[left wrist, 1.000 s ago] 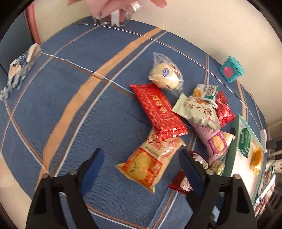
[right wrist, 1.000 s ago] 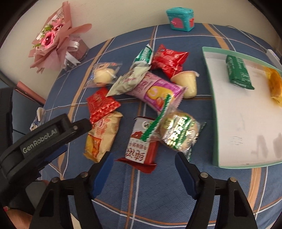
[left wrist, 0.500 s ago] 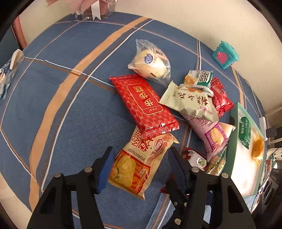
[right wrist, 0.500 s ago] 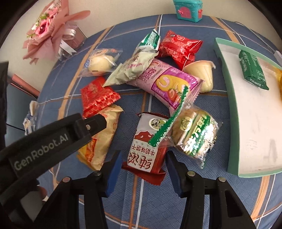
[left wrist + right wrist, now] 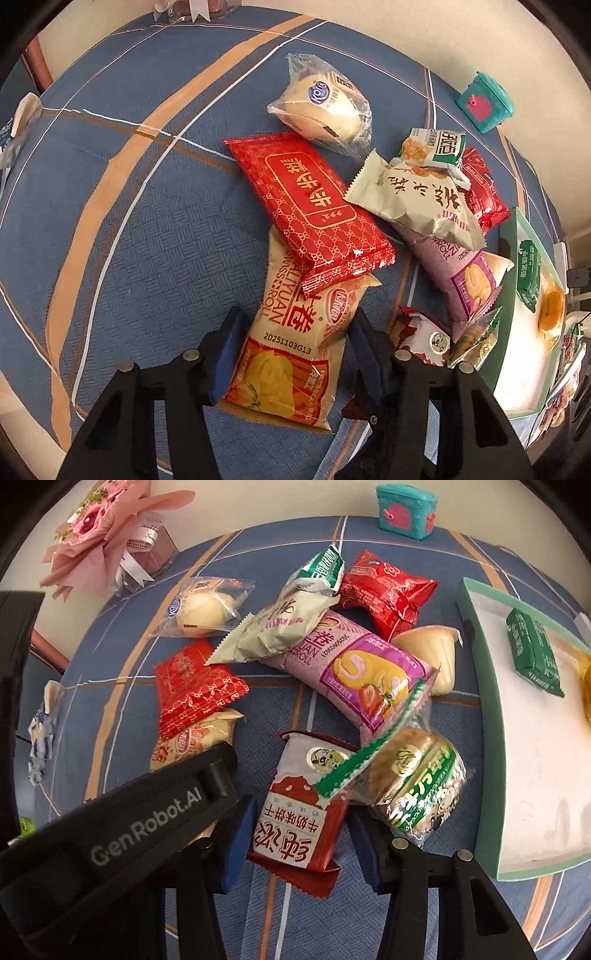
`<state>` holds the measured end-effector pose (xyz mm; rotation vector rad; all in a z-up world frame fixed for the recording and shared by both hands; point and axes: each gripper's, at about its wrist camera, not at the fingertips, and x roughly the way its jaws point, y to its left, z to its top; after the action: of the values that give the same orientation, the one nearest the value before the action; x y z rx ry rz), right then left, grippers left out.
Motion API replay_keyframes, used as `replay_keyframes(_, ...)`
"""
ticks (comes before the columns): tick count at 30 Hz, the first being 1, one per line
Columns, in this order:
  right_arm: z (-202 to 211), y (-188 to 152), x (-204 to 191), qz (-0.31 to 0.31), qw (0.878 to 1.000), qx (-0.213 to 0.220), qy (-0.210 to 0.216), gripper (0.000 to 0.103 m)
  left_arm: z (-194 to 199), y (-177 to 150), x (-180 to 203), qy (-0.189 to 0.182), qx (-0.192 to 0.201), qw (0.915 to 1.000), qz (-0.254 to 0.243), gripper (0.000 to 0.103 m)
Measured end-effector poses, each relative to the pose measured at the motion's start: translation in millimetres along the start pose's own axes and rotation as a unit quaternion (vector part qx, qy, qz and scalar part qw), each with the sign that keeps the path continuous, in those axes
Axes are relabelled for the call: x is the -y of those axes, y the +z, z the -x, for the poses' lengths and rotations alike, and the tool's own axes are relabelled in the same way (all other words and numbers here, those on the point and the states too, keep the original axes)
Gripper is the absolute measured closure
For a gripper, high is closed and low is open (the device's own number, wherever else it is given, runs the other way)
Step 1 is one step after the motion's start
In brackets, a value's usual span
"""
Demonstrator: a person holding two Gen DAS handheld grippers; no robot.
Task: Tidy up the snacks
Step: 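Grasp the Swiss roll bag with the left tool while the right tool grasps the milk biscuit pack, then carry both packs into the white tray and open both tools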
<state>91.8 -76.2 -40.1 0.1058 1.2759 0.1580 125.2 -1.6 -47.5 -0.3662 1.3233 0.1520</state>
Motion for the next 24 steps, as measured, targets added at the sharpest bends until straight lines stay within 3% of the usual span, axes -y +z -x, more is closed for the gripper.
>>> replay_keyframes(5, -4, -3, -8, 0.019, 1.0, 0.004, -0.015, 0.056, 1, -1, -6, 0.001, 0.005, 0.9999, 0.013, 0.058)
replay_keyframes(10, -3, -5, 3, 0.01, 1.0, 0.002, -0.001, 0.061, 1, -1, -10, -0.01, 0.007, 0.9996, 0.025, 0.065)
replay_keyframes(17, -4, -4, 13, -0.011, 0.999, -0.006, 0.031, 0.061, 11, -12, -24, -0.022, 0.006, 0.999, 0.039, 0.067)
replay_keyframes(24, 11, -4, 23, -0.031, 0.997, 0.001, 0.064, 0.061, 34, -15, -27, -0.034, 0.03, 0.9982, 0.039, 0.067)
